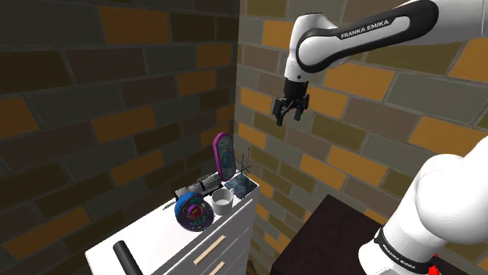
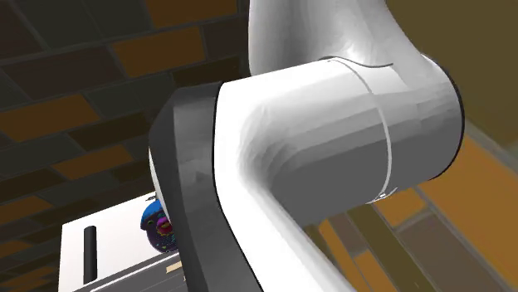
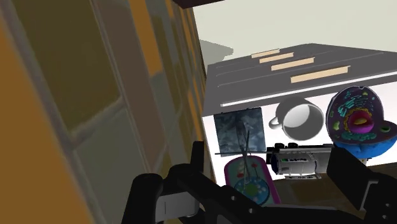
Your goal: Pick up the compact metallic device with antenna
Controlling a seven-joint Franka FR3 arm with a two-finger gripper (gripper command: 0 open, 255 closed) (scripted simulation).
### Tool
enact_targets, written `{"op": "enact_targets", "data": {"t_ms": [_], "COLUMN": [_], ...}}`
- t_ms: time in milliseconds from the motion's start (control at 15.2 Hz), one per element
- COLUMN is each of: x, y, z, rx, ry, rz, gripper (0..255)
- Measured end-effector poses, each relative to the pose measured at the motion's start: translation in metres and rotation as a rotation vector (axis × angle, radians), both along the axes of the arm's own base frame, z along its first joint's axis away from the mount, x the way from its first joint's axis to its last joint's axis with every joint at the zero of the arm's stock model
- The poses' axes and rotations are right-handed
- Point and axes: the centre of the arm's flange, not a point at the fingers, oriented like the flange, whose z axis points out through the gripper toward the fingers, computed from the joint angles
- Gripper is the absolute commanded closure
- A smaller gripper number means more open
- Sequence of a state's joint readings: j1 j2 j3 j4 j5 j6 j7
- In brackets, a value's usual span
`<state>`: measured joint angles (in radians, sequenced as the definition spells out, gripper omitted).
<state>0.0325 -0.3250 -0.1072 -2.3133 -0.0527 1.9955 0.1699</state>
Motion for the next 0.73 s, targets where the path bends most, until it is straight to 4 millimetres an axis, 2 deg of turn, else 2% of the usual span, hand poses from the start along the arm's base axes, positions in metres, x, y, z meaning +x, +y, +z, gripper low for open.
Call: {"op": "enact_targets", "data": {"t_ms": [726], "x": [0.097], "y": [-0.003], "z": [-0.112], "rx": [0.013], "ry": [0.056], "rz": [-0.004], "gripper": [0]}}
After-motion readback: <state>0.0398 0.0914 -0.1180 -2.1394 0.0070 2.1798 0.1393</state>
